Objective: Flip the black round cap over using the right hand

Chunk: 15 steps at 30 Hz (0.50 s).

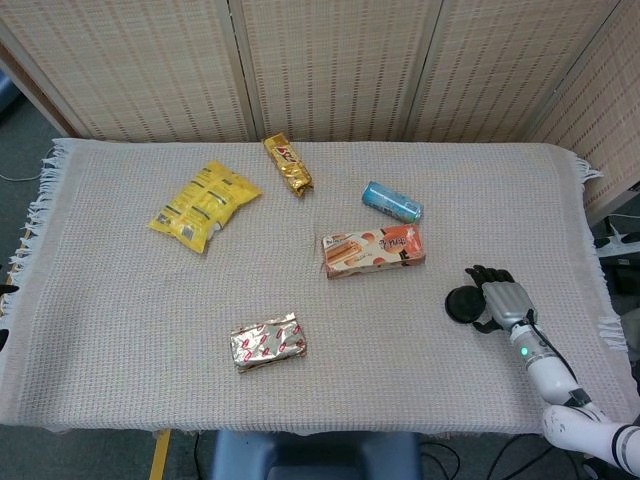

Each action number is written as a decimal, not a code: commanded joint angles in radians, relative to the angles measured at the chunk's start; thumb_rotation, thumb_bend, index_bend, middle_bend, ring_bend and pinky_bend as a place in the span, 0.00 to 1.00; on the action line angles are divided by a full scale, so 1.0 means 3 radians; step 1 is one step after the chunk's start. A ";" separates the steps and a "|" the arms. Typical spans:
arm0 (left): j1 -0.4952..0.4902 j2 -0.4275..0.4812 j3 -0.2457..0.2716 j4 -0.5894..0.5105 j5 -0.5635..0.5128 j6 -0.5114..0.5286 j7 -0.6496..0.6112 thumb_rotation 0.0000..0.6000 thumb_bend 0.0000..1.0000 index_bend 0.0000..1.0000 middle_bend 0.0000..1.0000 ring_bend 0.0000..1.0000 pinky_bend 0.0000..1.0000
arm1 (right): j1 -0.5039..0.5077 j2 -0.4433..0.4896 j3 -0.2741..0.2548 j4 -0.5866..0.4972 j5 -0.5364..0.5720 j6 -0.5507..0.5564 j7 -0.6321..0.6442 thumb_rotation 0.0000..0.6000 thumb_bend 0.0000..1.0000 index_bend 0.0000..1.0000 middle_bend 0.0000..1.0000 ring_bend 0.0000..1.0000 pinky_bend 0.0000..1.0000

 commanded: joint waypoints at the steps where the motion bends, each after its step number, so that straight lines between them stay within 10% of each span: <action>1: 0.0001 -0.0001 0.0001 0.0000 0.0002 0.0001 0.0001 1.00 0.45 0.21 0.00 0.00 0.25 | -0.0026 0.0024 -0.0005 -0.0060 -0.0029 0.0050 0.0026 1.00 0.17 0.00 0.00 0.00 0.00; 15: -0.0007 -0.0004 0.0000 -0.0010 -0.0013 -0.0023 0.0028 1.00 0.45 0.21 0.00 0.00 0.25 | -0.0102 0.0113 -0.0001 -0.0260 -0.0184 0.0232 0.0142 1.00 0.17 0.14 0.00 0.00 0.03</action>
